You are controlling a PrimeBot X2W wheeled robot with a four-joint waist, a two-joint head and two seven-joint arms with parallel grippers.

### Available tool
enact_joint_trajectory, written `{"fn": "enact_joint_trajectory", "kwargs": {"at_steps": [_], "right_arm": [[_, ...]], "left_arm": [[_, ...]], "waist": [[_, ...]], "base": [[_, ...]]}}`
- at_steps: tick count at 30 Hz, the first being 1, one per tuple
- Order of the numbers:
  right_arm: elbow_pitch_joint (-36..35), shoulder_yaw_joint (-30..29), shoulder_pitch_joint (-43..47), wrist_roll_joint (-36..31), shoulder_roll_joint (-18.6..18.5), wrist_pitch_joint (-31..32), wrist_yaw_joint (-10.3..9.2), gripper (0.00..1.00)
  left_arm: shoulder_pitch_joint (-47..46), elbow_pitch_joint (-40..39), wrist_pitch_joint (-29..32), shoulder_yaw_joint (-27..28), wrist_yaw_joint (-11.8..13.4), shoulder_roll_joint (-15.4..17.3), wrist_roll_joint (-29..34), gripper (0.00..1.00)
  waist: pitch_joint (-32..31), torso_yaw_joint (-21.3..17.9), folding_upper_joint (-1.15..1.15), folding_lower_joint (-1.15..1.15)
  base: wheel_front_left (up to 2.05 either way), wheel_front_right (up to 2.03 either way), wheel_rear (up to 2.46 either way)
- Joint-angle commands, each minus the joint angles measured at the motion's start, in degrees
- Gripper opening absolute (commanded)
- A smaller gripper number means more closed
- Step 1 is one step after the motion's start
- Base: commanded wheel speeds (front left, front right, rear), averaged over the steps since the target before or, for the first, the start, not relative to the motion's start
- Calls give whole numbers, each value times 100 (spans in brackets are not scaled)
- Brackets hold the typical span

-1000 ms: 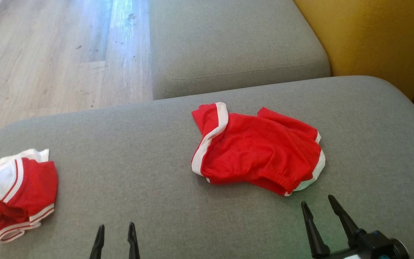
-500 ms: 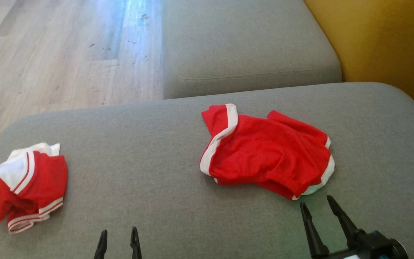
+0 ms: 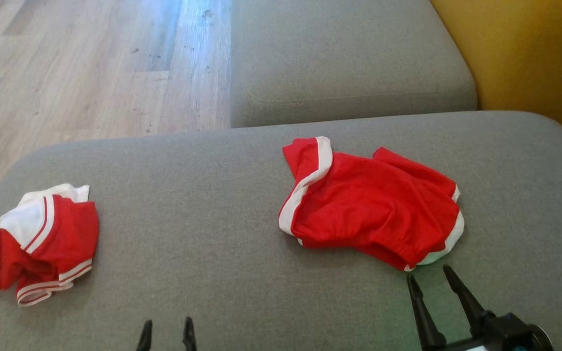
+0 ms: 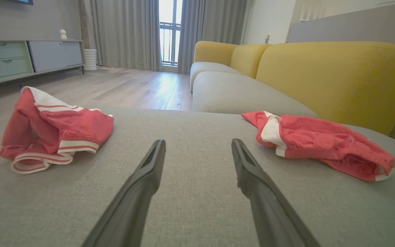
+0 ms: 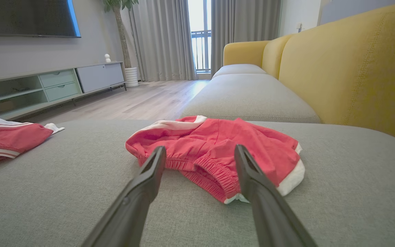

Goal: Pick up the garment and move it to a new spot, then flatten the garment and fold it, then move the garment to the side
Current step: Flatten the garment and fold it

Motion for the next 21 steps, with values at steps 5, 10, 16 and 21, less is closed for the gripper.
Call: {"fn": "enact_joint_trajectory", "kwargs": {"at_steps": [5, 10, 16, 21], "right_arm": [[-173, 151, -265, 47, -27, -21, -5, 100], [-249, 170, -458, 94, -35, -21, -5, 100], [-407, 88, -737, 99, -20, -21, -5, 100], [-512, 48, -977, 114, 36, -21, -5, 100]], "left_arm": [[-396, 214, -56, -107, -340, -58, -31, 100], [-1094, 759, -56, -520, -825, -58, 119, 100], [-2160, 1316, -56, -1013, -1288, -58, 528, 100], [-3022, 1886, -56, -1430, -1509, -55, 699, 100]], "waist": [[293, -266, 0, 0], [830, -746, 0, 0], [1546, -1263, 0, 0], [2023, -1724, 0, 0]], "base": [[0, 0, 0], [0, 0, 0], [0, 0, 0], [0, 0, 0]]}}
